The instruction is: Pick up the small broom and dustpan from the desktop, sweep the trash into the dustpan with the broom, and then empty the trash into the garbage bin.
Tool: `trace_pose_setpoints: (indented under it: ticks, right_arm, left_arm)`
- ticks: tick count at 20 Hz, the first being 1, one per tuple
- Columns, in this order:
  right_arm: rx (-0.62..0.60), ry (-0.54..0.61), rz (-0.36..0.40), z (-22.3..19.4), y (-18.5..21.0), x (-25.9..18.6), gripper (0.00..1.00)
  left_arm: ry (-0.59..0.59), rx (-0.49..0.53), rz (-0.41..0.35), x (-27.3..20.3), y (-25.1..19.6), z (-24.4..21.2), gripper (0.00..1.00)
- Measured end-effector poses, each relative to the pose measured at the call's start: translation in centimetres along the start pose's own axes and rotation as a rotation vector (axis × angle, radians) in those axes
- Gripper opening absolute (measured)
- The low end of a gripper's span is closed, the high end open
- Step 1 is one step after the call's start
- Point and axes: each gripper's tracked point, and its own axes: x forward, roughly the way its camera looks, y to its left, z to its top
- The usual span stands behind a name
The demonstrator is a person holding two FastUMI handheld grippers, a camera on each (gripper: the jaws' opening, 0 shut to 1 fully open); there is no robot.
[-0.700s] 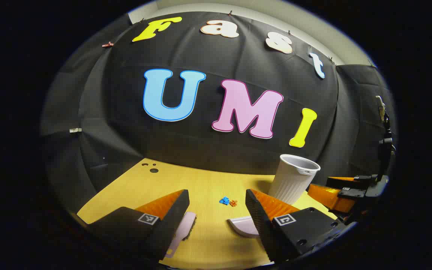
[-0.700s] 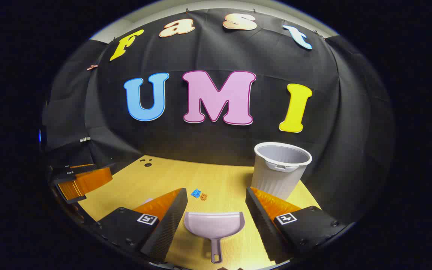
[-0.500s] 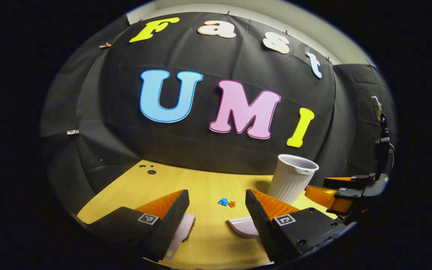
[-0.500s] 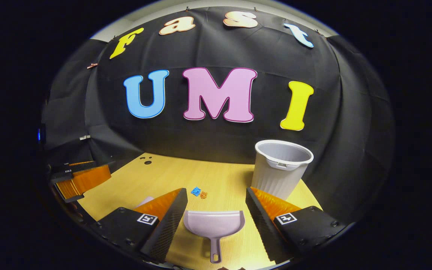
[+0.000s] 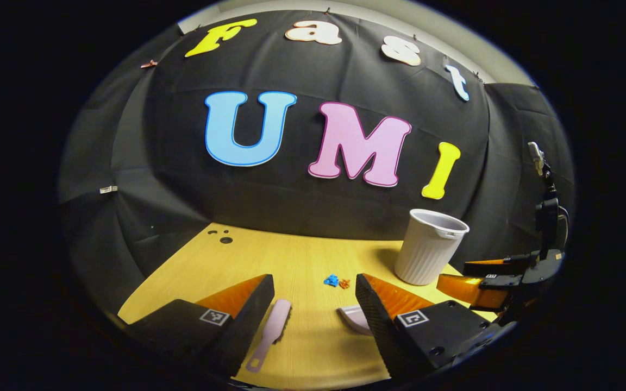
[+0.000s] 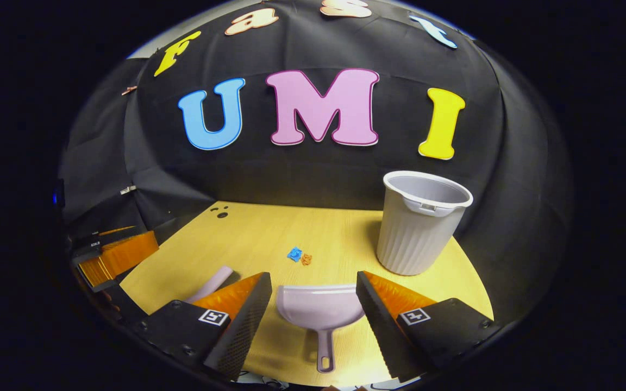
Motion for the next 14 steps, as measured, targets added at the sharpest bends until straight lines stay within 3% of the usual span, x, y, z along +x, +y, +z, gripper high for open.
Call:
trace_pose_setpoints:
  ticks: [5,8,14]
  right_arm:
    - [-0.007,0.103,0.0,-3.0,-0.1,1.3,0.98]
    - [-0.038,0.213,-0.03,-5.8,-0.8,2.1,0.98]
    - [-0.013,0.409,-0.019,-11.1,-1.0,3.4,0.98]
  left_arm:
    - [0.031,-0.006,0.044,0.0,1.6,-1.1,0.95]
    - [0.051,-0.015,0.055,0.3,2.3,-2.0,0.95]
    - [0.117,-0.035,0.114,1.4,4.9,-4.3,0.96]
